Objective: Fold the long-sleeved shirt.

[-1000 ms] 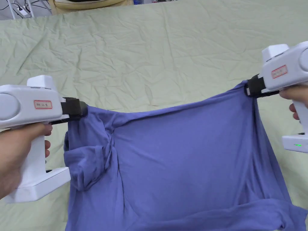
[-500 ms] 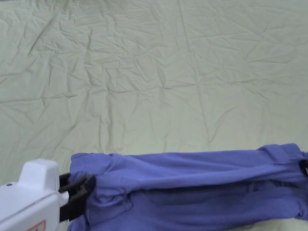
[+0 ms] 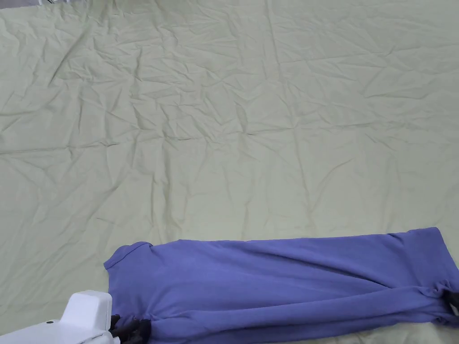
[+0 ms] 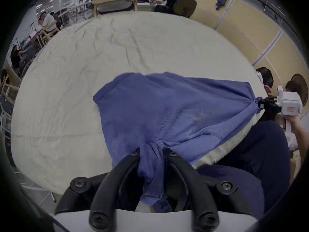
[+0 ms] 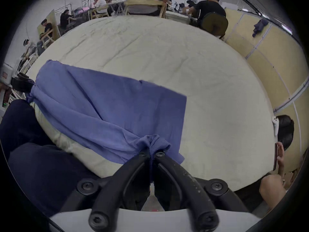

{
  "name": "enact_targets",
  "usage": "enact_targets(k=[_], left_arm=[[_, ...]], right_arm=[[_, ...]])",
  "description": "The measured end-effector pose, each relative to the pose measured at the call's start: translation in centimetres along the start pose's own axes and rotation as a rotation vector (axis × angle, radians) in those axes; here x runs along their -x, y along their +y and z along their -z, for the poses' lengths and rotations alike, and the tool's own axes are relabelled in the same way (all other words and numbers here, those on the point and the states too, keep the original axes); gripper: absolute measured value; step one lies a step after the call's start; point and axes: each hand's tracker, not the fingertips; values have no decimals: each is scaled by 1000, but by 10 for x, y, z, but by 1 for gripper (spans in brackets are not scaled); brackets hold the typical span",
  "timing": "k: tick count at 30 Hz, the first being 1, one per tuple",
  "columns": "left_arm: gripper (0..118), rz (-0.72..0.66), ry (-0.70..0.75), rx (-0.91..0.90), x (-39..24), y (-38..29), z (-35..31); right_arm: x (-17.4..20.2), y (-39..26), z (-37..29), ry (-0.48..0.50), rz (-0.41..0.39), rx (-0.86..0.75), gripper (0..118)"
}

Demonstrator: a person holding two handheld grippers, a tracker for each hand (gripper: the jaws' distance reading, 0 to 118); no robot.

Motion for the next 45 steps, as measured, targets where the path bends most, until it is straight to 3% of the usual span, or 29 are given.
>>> enact_targets(k=[3, 5, 6, 8, 9, 10, 13, 14, 15, 16, 17, 18, 19, 21, 22, 23, 26, 27, 31, 33, 37, 39, 41, 42, 43, 44, 45], left_arm=[[18, -43, -21, 7, 6, 3, 6], [21, -69, -33, 4, 7, 5, 2], [31, -101, -51, -9, 8, 6, -1], [84, -171, -65, -40, 10, 13, -19], [109, -200, -67, -86, 12, 14, -32], [118, -253, -89, -170, 14, 16, -47], [117, -381, -143, -305, 19, 21, -82], [116, -407, -131, -300, 20, 20, -85], [109, -430, -131, -286, 22, 20, -86], [68, -436, -163, -254, 19, 22, -89], [12, -389, -228, -235, 19, 20, -87], [4, -371, -242, -222, 18, 19, -82], [2, -379, -215, -199, 19, 15, -75], [2, -406, -291, -214, 29, 10, -66], [16, -414, -355, -214, 41, 7, -60], [46, -447, -408, -209, 54, 5, -55], [89, -509, -570, -133, 87, 1, -34], [118, -514, -549, -120, 94, -4, -26], [109, -470, -409, -184, 117, -9, 11], [99, -451, -458, -116, 102, 13, 16], [101, -420, -579, -184, 79, 24, 38], [99, -483, -690, -152, 64, 36, 46], [95, -460, -672, -105, 51, 40, 64], [85, -415, -638, -97, 45, 42, 65], [48, -368, -599, -99, 41, 45, 63], [32, -358, -531, -92, 46, 47, 67], [32, -396, -518, -70, 55, 48, 68]], right_arm=[[0, -3, 12, 20, 34, 33, 8], [-2, -1, 11, 15, 38, 25, 17], [-4, 0, 8, 5, 54, 22, 26], [-16, 4, -7, -32, 135, 16, 80], [-25, 5, -18, -4, 172, 11, 106], [-32, 7, -32, 16, 216, -17, 118], [-45, 14, -72, 64, 312, -151, 118], [-48, 16, -80, 80, 350, -152, 114], [-50, 17, -84, 125, 376, -151, 98], [-53, 18, -87, 186, 403, -178, 54], [-54, 22, -88, 240, 429, -212, 6], [-53, 23, -84, 257, 445, -220, 3], [-52, 22, -80, 272, 469, -207, 3], [-51, 26, -73, 392, 465, -211, 3], [-49, 27, -69, 457, 430, -205, 3], [-47, 26, -66, 499, 394, -204, 3], [-41, 21, -59, 507, 355, -210, 3], [-42, 20, -56, 532, 364, -213, 3], [-44, 16, -43, 659, 445, -217, 3], [-46, 12, -36, 667, 432, -224, 3], [-44, 15, -36, 697, 433, -228, 3], [-42, 18, -37, 695, 431, -228, 3], [-40, 20, -35, 696, 431, -226, 3], [-38, 22, -34, 696, 432, -222, 3], [-36, 24, -35, 690, 431, -220, 3], [-35, 26, -36, 685, 427, -220, 3], [-32, 27, -36, 682, 424, -221, 3]])
